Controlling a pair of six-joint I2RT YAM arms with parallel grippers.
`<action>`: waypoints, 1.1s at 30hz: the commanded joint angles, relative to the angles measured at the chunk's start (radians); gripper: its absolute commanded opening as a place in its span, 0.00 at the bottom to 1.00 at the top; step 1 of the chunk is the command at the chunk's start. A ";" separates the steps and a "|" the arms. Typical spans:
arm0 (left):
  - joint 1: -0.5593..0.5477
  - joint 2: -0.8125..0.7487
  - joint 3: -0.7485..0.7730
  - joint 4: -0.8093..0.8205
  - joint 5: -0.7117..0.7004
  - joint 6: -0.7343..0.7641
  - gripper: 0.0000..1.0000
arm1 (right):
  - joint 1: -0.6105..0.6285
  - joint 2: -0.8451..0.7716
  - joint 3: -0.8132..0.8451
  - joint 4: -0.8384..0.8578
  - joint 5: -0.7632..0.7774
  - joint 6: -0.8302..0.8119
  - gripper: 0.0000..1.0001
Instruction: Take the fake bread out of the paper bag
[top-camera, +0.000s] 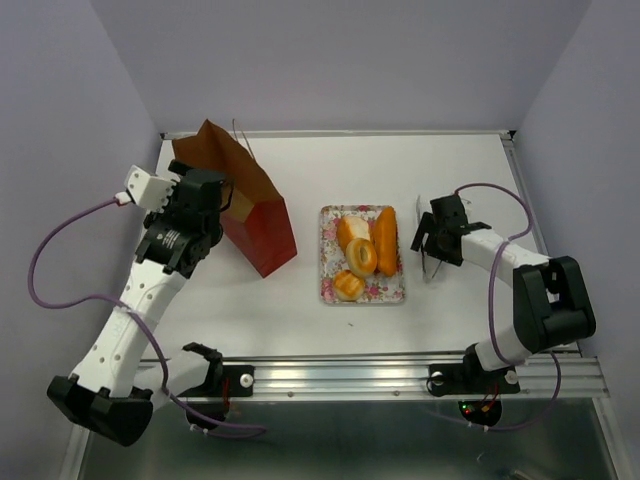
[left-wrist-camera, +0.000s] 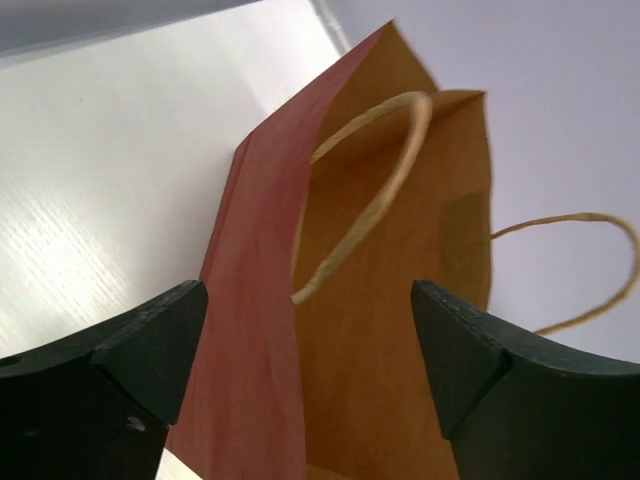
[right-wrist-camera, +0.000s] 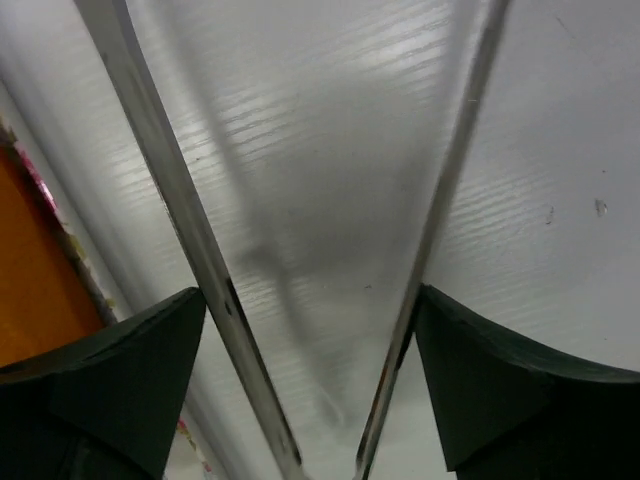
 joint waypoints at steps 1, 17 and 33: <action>0.004 -0.096 -0.004 0.071 0.016 0.186 0.99 | -0.003 -0.063 0.027 0.005 -0.043 -0.002 0.95; 0.002 -0.282 0.097 0.060 -0.013 0.419 0.99 | -0.003 -0.412 0.268 -0.205 0.212 0.006 1.00; 0.004 -0.373 -0.082 0.152 0.038 0.429 0.99 | -0.003 -0.580 0.277 -0.222 0.301 0.028 1.00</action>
